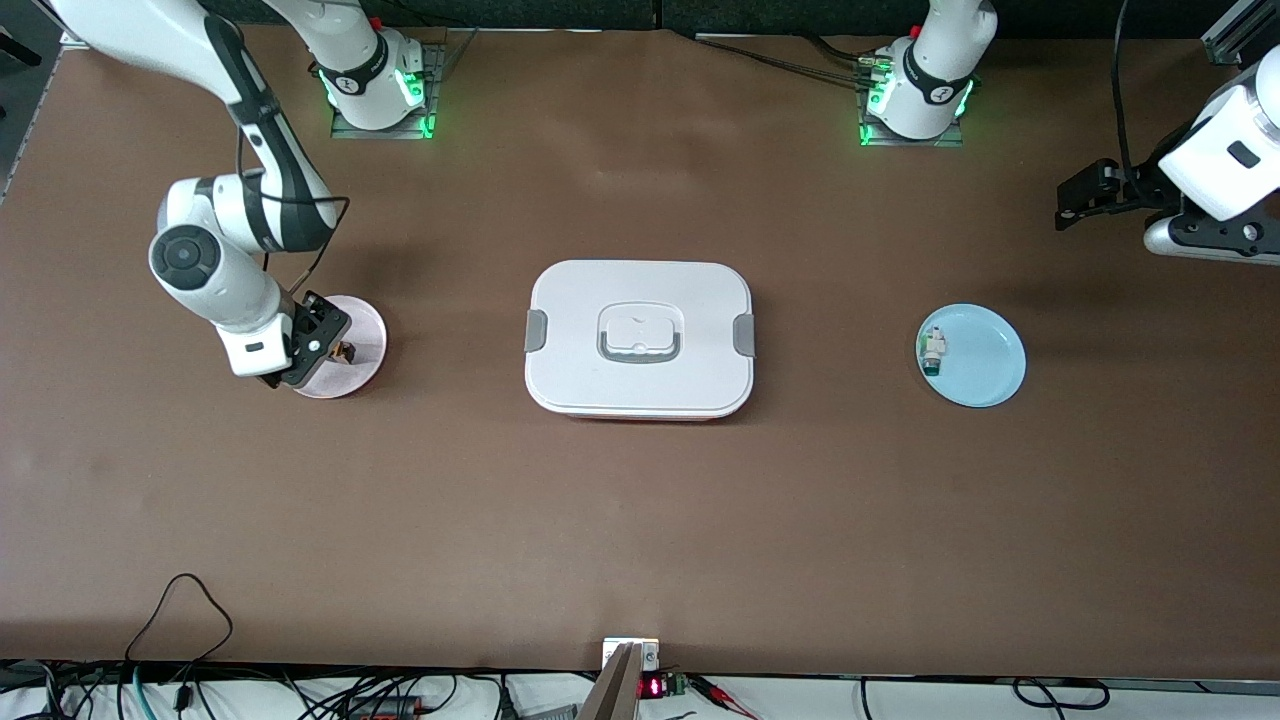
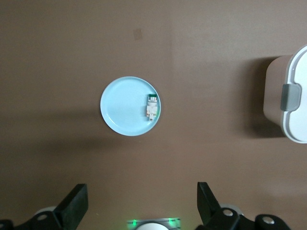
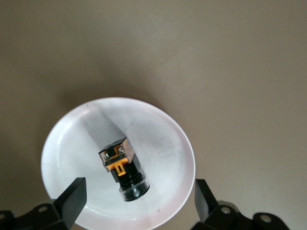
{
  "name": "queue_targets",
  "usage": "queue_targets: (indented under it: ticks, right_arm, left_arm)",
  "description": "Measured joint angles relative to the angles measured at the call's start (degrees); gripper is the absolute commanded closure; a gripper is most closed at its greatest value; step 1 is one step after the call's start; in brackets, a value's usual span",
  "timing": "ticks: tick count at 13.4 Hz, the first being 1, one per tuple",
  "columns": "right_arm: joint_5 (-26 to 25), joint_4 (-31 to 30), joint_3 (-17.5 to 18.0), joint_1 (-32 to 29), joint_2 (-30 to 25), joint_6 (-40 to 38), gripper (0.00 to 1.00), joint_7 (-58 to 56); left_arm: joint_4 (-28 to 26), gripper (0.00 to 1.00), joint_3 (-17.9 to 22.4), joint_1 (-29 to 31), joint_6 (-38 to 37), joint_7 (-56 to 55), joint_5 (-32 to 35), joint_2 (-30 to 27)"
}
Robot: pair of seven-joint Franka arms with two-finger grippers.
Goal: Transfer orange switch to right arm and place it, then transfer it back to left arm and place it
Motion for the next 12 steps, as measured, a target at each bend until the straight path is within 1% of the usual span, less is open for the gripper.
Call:
queue_targets:
  ticks: [1, 4, 5, 7, 9, 12]
  right_arm:
    - [1.6, 2.1, 0.7, 0.0, -1.0, -3.9, 0.00, 4.0]
    - [12.7, 9.6, 1.3, 0.0, -2.8, -15.0, 0.00, 9.4]
    - [15.0, 12.0, 1.1, -0.1, -3.2, -18.1, 0.00, 12.2]
    - [16.5, 17.2, 0.8, -0.2, -3.7, -24.8, 0.00, 21.0]
    - [16.6, 22.5, 0.7, -0.2, -3.7, -31.4, 0.00, 30.6]
    - [16.5, 31.4, 0.7, -0.2, -3.9, -42.9, 0.00, 39.1]
  left_arm:
    - [0.0, 0.00, -0.1, 0.0, -0.4, -1.4, -0.8, 0.0]
    - [0.0, 0.00, -0.1, -0.2, -0.8, -2.2, -1.5, 0.0]
    - [0.0, 0.00, 0.0, -0.6, -0.9, -2.3, -1.5, 0.0]
    - [0.0, 0.00, 0.4, -2.1, -0.9, -2.6, -1.5, 0.0]
    - [0.1, 0.00, 0.9, -3.3, -0.9, -3.0, -1.5, 0.0]
    - [0.5, 0.00, 1.2, -3.4, -1.5, -3.1, -1.5, 0.3]
